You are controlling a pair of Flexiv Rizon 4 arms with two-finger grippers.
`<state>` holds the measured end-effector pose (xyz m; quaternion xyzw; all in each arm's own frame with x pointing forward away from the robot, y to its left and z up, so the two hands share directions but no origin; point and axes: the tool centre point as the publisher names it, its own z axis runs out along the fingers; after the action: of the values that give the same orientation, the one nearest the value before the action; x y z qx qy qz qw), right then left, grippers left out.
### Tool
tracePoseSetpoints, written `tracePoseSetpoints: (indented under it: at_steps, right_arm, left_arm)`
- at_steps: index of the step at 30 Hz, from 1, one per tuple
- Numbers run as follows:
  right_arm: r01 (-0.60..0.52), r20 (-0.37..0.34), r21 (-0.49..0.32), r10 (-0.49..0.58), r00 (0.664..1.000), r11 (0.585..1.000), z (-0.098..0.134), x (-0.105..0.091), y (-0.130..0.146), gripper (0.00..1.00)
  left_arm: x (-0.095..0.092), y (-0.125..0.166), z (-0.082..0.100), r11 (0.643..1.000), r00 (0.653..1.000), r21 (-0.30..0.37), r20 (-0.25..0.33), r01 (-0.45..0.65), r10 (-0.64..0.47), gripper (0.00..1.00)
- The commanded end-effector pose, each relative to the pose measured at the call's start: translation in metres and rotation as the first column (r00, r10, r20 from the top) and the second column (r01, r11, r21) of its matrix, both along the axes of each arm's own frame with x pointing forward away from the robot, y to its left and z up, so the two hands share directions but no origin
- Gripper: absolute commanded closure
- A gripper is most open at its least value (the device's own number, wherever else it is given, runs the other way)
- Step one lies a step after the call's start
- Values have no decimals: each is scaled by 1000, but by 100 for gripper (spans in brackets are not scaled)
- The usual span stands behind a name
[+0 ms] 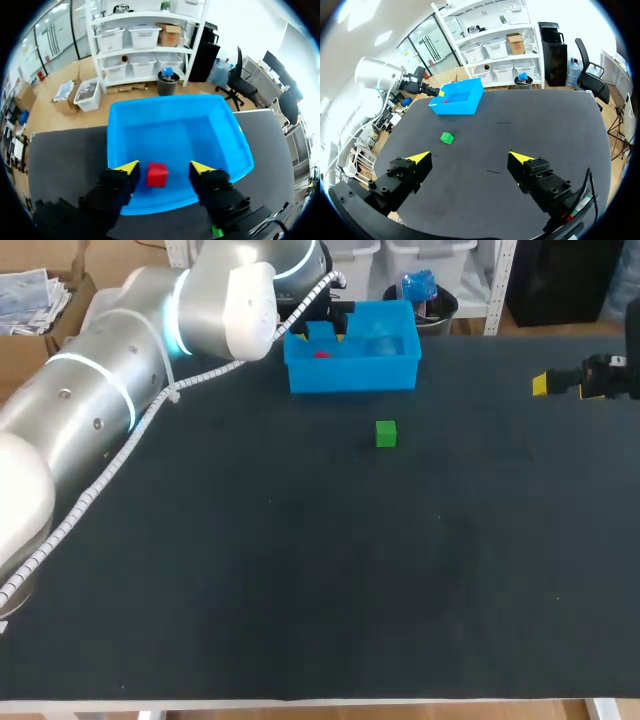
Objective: Use the left arm to pick the red cube and place it into the blue plastic box first, then use the right arm to grasp the green cube and put it into the same blue plastic box after the first action is fully finished.
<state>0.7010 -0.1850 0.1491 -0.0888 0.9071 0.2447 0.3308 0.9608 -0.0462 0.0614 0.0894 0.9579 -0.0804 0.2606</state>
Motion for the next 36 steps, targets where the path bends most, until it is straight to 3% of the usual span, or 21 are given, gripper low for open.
tracePoseSetpoints:
  at_steps: [1,12,20,27,36]
  right_arm:
    - [-1,0,0,1,1000,1000,0,0,0,0]
    - [-1,0,0,1,1000,1000,0,0,0,0]
    - [-1,0,0,1,1000,1000,0,0,0,0]
    - [-1,0,0,1,1000,1000,0,0,0,0]
    - [-1,0,0,1,1000,1000,0,0,0,0]
  left_arm:
    - [6,-3,2,1000,1000,7,-11,5,-5,0]
    - [-3,-4,14,1000,1000,21,8,22,-22,0]
    - [-18,0,39,999,999,18,43,30,-30,0]
    - [-47,13,61,999,997,-7,72,38,-37,0]
    - [-98,47,82,997,988,-45,145,58,-51,0]
